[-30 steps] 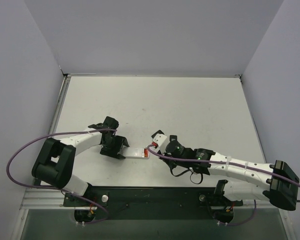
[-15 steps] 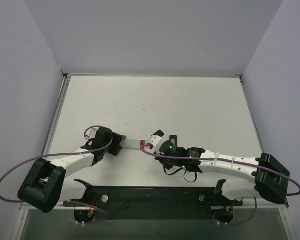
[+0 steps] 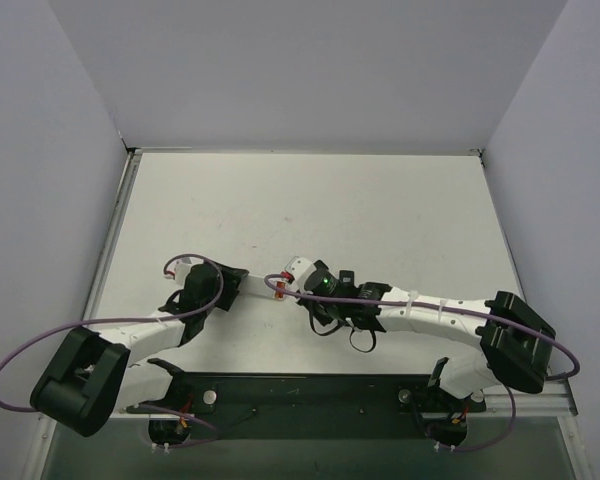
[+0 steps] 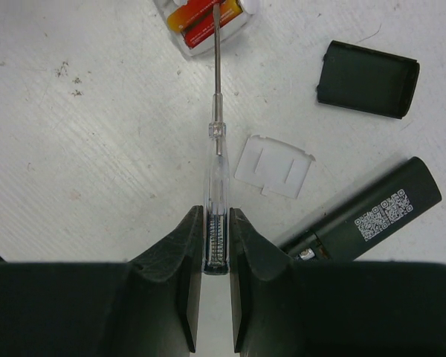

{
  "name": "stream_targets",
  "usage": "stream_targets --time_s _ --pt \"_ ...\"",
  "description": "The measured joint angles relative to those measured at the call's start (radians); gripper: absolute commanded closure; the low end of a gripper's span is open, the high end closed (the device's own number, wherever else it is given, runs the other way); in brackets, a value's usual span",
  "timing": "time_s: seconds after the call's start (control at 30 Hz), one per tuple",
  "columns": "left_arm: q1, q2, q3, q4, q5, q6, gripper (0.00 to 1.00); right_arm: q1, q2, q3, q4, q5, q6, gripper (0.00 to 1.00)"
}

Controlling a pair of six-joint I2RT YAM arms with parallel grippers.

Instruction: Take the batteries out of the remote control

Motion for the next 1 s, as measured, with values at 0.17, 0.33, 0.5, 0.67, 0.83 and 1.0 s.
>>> stream_targets --time_s 0.17,0.33,0.5,0.67,0.83,1.0 --pt "0.000 -0.011 -0.008 0.018 -0.020 0.001 1.00 0.000 0.035 0.043 -0.014 0.030 0.000 1.00" --pt "-0.002 -0.021 -0.008 0.032 -0.048 0.003 1.00 0.000 0.091 0.101 -0.039 0.068 0.000 1.00" --pt "-0.021 -0.047 -0.015 0.052 -0.073 0.035 1.00 0.001 0.106 0.128 -0.059 0.086 -0.001 1.00" --pt "-0.058 -0.093 -0.019 0.054 -0.113 0.085 1.00 0.000 0.114 0.149 -0.076 0.090 -0.003 1.00" --pt "-0.091 -0.129 -0.019 0.044 -0.152 0.131 1.00 0.000 0.103 0.123 -0.040 0.056 -0.003 1.00" --pt "-0.107 -0.151 -0.020 0.023 -0.163 0.158 1.00 0.000 0.033 0.042 0.023 0.013 0.005 1.00"
